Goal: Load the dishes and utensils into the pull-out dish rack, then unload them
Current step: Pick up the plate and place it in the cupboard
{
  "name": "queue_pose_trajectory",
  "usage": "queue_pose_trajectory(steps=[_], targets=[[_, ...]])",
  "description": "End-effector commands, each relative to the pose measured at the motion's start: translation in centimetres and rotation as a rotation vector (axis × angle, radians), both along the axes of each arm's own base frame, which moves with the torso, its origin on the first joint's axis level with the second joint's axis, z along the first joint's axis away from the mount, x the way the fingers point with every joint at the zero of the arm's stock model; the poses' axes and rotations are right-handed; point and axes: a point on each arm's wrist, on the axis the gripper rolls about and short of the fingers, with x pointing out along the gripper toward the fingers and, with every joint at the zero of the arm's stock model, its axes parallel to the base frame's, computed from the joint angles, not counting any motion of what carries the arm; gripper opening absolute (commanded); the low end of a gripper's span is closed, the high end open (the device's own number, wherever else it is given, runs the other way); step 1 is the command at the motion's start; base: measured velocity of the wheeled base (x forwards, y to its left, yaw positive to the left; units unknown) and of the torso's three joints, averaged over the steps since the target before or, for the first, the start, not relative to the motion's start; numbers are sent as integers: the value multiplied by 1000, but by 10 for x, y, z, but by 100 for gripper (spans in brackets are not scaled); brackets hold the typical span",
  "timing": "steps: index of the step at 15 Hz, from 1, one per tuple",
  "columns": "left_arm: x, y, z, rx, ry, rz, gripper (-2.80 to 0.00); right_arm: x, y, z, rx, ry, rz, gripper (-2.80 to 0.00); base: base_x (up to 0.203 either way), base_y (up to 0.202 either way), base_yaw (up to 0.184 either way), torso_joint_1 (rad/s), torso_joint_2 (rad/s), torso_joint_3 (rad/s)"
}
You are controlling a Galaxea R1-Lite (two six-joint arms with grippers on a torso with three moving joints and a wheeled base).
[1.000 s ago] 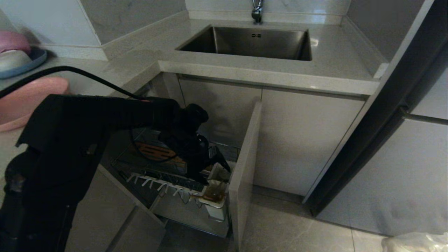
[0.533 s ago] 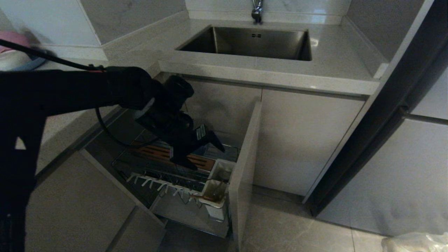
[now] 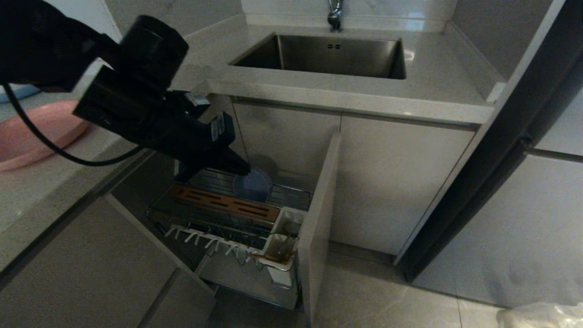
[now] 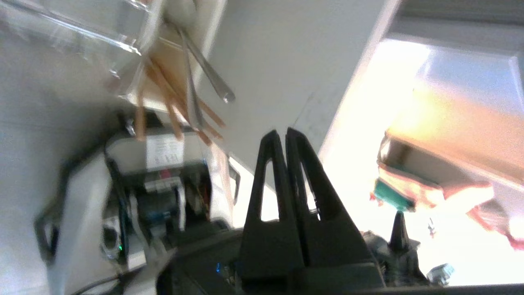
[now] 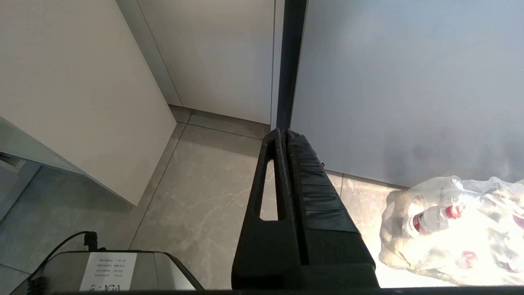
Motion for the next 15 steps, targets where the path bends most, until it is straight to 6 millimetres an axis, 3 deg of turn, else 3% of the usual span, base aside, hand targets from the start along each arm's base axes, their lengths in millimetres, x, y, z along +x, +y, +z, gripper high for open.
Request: queue_pose_trajectory(steps=[1, 4, 9, 12, 15], targets=[[-33, 19, 31, -11, -117, 51, -280, 0, 0, 0, -1, 1, 1, -280, 0, 0, 0, 0, 0, 0], [-58, 56, 60, 60, -308, 228, -280, 0, 0, 0, 0, 1, 0, -280, 0, 0, 0, 0, 0, 0], [-80, 118, 84, 222, -502, 481, -280, 0, 0, 0, 0, 1, 0, -280, 0, 0, 0, 0, 0, 0], [-79, 144, 91, 407, -592, 545, -280, 0, 0, 0, 0, 1, 0, -280, 0, 0, 0, 0, 0, 0], [-52, 162, 84, 578, -579, 652, -280, 0, 0, 0, -1, 1, 1, -280, 0, 0, 0, 0, 0, 0]])
